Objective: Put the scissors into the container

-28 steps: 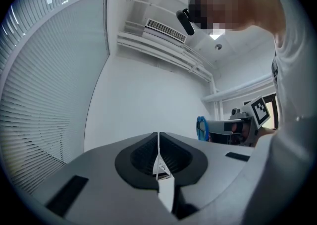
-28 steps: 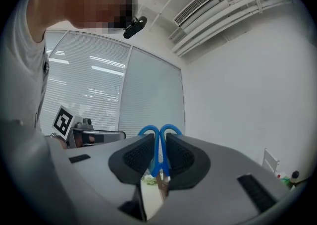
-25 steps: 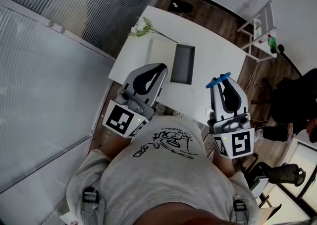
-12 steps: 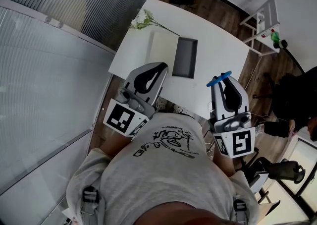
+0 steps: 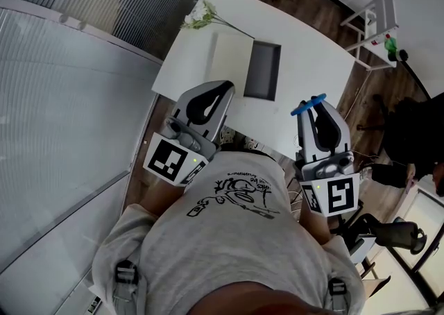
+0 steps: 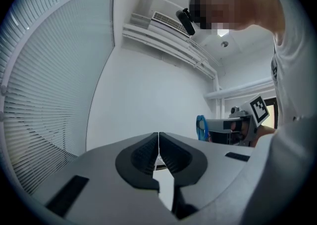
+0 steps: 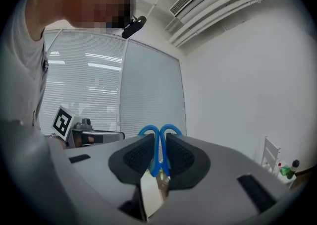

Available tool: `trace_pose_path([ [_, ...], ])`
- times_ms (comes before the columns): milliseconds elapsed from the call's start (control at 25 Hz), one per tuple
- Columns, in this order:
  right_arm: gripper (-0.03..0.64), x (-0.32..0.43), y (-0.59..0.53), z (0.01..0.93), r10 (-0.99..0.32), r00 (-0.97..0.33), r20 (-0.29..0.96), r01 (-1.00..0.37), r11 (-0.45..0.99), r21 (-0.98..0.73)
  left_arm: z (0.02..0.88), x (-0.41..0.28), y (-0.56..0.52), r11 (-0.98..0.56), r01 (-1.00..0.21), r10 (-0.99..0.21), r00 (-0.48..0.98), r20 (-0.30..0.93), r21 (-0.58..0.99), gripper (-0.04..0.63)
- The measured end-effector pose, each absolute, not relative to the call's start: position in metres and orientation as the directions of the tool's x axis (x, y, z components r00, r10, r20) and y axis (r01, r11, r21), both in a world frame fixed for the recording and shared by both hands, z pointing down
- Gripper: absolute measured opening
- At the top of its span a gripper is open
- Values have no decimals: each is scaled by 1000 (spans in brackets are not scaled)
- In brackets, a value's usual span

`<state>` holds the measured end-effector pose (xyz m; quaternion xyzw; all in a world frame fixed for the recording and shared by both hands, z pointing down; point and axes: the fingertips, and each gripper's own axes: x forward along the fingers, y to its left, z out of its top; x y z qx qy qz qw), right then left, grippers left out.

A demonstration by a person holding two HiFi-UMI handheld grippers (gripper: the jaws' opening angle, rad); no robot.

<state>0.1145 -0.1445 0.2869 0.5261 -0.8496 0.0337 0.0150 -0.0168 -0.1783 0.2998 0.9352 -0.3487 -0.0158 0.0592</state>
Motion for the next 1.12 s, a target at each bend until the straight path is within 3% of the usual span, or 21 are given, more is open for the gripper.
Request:
trace_pose_path([
  [1120, 83, 96, -223, 397, -861, -439, 257, -898, 428, -101, 328, -33, -202, -765, -632, -635, 772, 26, 124, 23],
])
